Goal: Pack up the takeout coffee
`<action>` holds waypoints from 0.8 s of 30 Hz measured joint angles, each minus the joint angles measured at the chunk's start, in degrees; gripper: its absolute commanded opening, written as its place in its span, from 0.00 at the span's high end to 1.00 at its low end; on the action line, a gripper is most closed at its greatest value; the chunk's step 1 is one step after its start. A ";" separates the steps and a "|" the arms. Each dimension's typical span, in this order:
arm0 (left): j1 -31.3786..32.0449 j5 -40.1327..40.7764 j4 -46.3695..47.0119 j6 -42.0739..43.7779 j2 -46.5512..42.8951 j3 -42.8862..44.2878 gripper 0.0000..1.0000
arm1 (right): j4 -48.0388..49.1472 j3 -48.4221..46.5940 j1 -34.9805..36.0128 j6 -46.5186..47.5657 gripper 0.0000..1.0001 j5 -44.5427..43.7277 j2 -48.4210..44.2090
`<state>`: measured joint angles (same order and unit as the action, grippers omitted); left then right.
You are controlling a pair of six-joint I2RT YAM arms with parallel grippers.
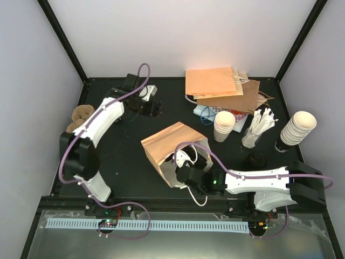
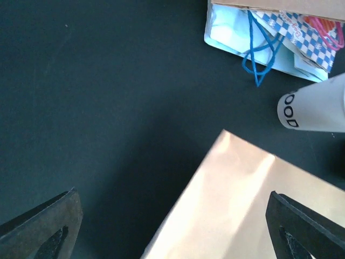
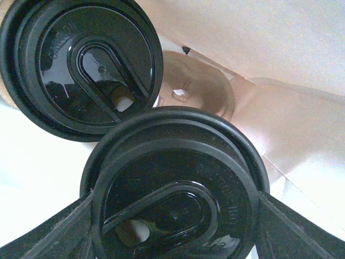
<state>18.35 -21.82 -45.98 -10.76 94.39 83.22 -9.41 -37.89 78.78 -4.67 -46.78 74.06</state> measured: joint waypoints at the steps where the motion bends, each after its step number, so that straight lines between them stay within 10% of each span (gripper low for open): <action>1: -0.04 -0.26 -0.07 0.09 2.29 1.75 0.05 | 0.28 0.00 0.00 0.22 0.49 -0.04 0.04; 24: -0.28 -17.84 -0.24 0.76 27.89 12.98 0.18 | -0.55 -2.99 -1.53 -11.10 0.54 -3.02 2.73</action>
<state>18.06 -39.66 -46.22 -10.00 122.28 96.20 -9.96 -40.88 77.25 -15.77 -49.80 76.79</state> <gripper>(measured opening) 0.835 0.734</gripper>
